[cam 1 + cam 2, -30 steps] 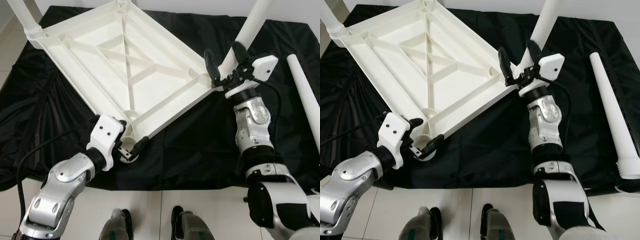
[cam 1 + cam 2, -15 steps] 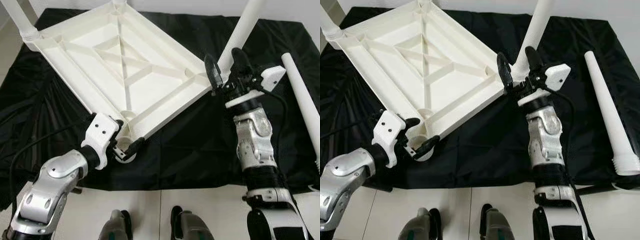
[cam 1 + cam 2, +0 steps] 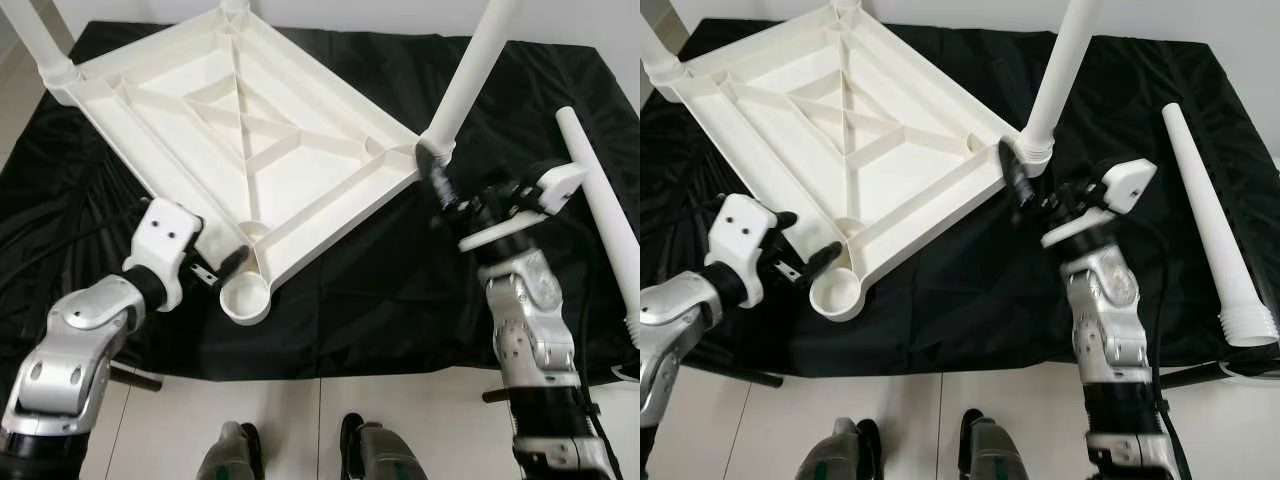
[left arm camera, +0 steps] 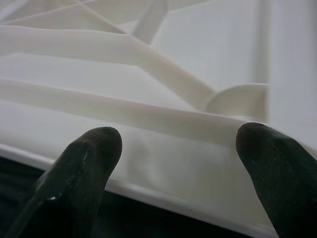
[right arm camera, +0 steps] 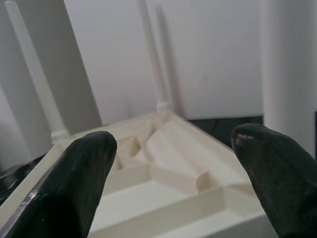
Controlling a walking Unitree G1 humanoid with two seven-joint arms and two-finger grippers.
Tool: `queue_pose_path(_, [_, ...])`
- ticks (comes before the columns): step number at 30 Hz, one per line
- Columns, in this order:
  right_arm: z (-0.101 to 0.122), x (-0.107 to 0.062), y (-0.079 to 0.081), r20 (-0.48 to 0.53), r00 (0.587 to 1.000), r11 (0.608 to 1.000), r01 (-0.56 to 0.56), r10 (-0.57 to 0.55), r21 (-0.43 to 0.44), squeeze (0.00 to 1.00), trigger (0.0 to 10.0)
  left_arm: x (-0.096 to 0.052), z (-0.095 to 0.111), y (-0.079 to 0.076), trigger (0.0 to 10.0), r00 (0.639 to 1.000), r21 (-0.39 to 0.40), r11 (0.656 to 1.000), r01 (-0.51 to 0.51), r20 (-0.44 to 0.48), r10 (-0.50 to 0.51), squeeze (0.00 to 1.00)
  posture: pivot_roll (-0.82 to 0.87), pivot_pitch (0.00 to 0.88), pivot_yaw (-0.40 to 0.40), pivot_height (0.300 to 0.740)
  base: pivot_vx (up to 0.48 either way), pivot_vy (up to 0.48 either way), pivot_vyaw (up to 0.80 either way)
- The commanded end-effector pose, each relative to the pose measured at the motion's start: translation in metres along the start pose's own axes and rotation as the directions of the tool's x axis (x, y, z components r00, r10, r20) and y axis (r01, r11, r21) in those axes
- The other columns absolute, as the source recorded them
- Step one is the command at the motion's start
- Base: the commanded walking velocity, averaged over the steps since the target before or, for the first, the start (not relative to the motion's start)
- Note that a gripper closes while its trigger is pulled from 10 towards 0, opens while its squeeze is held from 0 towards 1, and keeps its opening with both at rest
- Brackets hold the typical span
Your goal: Building children table
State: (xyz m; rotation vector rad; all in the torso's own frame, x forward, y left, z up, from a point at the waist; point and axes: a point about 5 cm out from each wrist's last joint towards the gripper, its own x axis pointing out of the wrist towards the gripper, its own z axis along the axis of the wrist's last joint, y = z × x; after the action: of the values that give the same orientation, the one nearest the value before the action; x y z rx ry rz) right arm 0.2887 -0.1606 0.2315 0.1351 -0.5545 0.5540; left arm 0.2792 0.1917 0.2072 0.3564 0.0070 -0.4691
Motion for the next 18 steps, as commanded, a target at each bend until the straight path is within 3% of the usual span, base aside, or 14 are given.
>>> queue_pose_path(1, [-0.001,-0.006,0.008,-0.036,0.998,0.998,-0.058,0.059,0.028,0.00,10.0,-0.003,-0.007,0.013,10.0,0.981,0.039,0.982,-0.187,-0.039,0.189,0.00,0.02,0.219,-0.004,0.740,0.000,0.000,0.00])
queue_pose_path(7, [-0.007,-0.026,0.023,-0.149,0.981,0.991,-0.113,0.123,0.073,0.00,10.0,0.000,-0.016,0.019,10.0,0.971,0.117,0.971,-0.207,-0.099,0.219,0.00,0.01,0.209,-0.005,0.740,0.000,0.000,0.00])
queue_pose_path(18, [-0.003,-0.047,0.019,-0.239,0.968,0.997,-0.067,0.075,0.042,0.00,10.0,0.012,-0.029,0.030,10.0,0.928,0.210,0.935,-0.286,-0.181,0.325,0.00,-0.04,0.196,0.006,0.740,0.000,0.000,0.00])
